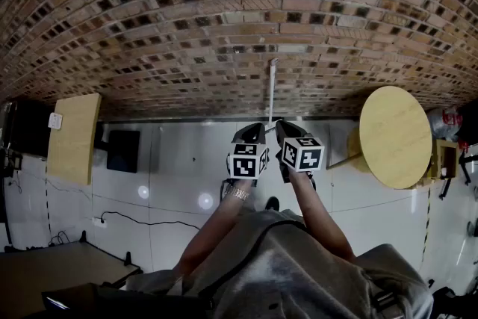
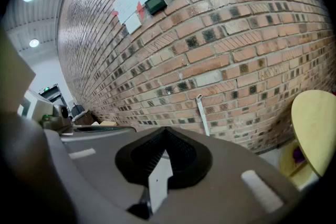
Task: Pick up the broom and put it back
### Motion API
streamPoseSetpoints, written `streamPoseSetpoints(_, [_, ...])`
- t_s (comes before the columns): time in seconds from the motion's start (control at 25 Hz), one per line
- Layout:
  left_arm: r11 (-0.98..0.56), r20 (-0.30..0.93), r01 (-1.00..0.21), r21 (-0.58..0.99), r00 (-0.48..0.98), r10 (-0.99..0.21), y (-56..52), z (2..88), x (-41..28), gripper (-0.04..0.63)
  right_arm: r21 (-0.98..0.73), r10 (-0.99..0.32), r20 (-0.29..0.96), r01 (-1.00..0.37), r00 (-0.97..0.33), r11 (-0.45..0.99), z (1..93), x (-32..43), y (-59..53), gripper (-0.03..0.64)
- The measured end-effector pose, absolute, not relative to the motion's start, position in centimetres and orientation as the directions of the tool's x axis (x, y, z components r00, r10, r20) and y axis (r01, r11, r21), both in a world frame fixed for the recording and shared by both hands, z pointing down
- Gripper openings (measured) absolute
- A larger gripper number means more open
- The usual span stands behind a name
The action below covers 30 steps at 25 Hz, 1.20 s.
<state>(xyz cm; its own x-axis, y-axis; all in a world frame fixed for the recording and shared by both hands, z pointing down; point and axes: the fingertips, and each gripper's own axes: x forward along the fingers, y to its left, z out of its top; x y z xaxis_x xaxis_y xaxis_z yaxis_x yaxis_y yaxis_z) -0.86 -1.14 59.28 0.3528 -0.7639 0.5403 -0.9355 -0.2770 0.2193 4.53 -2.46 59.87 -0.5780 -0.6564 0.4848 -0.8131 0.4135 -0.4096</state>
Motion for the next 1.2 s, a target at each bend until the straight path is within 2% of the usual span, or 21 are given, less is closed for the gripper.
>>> streamPoseSetpoints(0.24, [-0.266,0.515,-0.95,0.165,0.313,-0.798,-10.9,58.7,-5.9,0.005,-0.344,-0.681,0.48,-0.833,-0.553,0.433,60.6,1.4,-12.0,0.002])
streamPoseSetpoints(0.48, [-0.281,0.475,-0.941,0.188,0.338,-0.813,-18.1,56.4,-8.9,0.005,-0.267,-0.712,0.546,-0.897,-0.442,0.352,65.8,1.6,-20.6,0.002])
streamPoseSetpoints(0.6, [-0.272,0.482,-0.944,0.186,0.329,-0.812,-19.9,56.3,-9.8,0.005,-0.214,-0.675,0.616,-0.911,-0.407,0.353,69.9,1.5,-24.2,0.074])
streamPoseSetpoints(0.76, [-0.257,0.498,-0.946,0.196,0.322,-0.805,-21.1,56.6,-10.6,0.005,-0.17,-0.618,0.696,-0.92,-0.366,0.354,74.6,1.3,-28.5,0.094])
streamPoseSetpoints(0.88, [-0.221,0.511,-0.956,0.192,0.29,-0.809,-21.9,56.9,-11.8,0.005,-0.128,-0.567,0.754,-0.92,-0.333,0.37,78.2,0.6,-30.9,0.138])
streamPoseSetpoints(1.08, [-0.172,0.531,-0.97,0.171,0.238,-0.813,-23.3,57.1,-13.1,0.005,-0.059,-0.526,0.81,-0.929,-0.259,0.366,80.6,0.5,-33.3,0.138])
streamPoseSetpoints(1.2, [-0.171,0.529,-0.972,0.162,0.232,-0.817,-24.2,56.8,-13.1,0.005,-0.008,-0.554,0.811,-0.95,-0.189,0.313,80.3,1.5,-33.8,0.098])
